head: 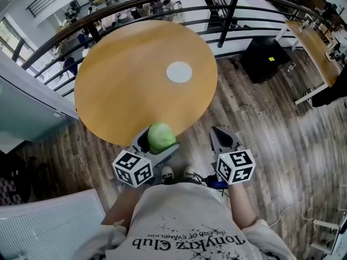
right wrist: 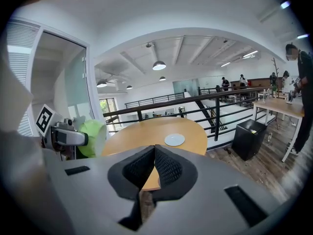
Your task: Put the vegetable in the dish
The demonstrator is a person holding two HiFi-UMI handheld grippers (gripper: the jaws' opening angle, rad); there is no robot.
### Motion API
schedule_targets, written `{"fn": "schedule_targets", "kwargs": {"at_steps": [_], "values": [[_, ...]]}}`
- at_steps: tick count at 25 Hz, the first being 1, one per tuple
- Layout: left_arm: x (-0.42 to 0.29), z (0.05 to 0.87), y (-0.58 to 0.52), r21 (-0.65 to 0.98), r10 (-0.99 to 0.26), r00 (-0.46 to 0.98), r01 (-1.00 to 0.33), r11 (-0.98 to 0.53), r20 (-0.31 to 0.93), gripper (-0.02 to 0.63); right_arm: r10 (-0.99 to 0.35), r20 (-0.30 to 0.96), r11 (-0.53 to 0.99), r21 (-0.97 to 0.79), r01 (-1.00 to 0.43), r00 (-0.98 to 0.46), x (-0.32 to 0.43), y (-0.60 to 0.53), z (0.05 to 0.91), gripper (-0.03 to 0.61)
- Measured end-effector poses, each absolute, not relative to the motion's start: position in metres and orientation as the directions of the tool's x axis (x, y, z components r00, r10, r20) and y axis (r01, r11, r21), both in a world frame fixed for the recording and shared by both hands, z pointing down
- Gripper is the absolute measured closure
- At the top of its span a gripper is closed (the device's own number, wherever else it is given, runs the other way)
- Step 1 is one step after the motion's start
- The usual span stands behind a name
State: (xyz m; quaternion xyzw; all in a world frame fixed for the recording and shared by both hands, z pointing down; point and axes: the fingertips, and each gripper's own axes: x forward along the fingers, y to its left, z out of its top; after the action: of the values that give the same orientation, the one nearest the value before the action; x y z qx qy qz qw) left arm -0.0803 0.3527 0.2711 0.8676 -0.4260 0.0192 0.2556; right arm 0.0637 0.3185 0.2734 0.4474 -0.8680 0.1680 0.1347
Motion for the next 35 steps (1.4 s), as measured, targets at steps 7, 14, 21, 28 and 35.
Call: {"fn": "schedule_targets", "kwargs": {"at_steps": [7, 14, 21, 28, 35], "values": [[-0.106, 0.272, 0.348, 0.395, -0.727, 0.638, -0.755, -0.524, 0.255, 0.120, -0.743, 0.386, 0.525, -0.170, -0.834, -0.546, 0.048, 0.319, 0.274, 0.554], [-0.138, 0.277, 0.347, 0.393, -0.719, 0.648, -0.747, -0.536, 0.251, 0.120, -0.761, 0.384, 0.505, -0.157, -0.849, -0.523, 0.021, 0.324, 0.272, 0.555], [-0.156, 0.279, 0.347, 0.417, -0.705, 0.670, -0.723, -0.551, 0.232, 0.120, -0.777, 0.380, 0.483, -0.151, -0.863, -0.501, 0.004, 0.332, 0.267, 0.554], [-0.149, 0.276, 0.337, 0.418, -0.698, 0.684, -0.709, -0.569, 0.211, 0.120, -0.792, 0.382, 0.456, -0.149, -0.877, -0.477, 0.010, 0.325, 0.268, 0.554], [-0.146, 0.283, 0.303, 0.432, -0.713, 0.666, -0.721, -0.541, 0.218, 0.120, -0.786, 0.381, 0.456, -0.174, -0.873, -0.487, 0.019, 0.293, 0.277, 0.554]]}}
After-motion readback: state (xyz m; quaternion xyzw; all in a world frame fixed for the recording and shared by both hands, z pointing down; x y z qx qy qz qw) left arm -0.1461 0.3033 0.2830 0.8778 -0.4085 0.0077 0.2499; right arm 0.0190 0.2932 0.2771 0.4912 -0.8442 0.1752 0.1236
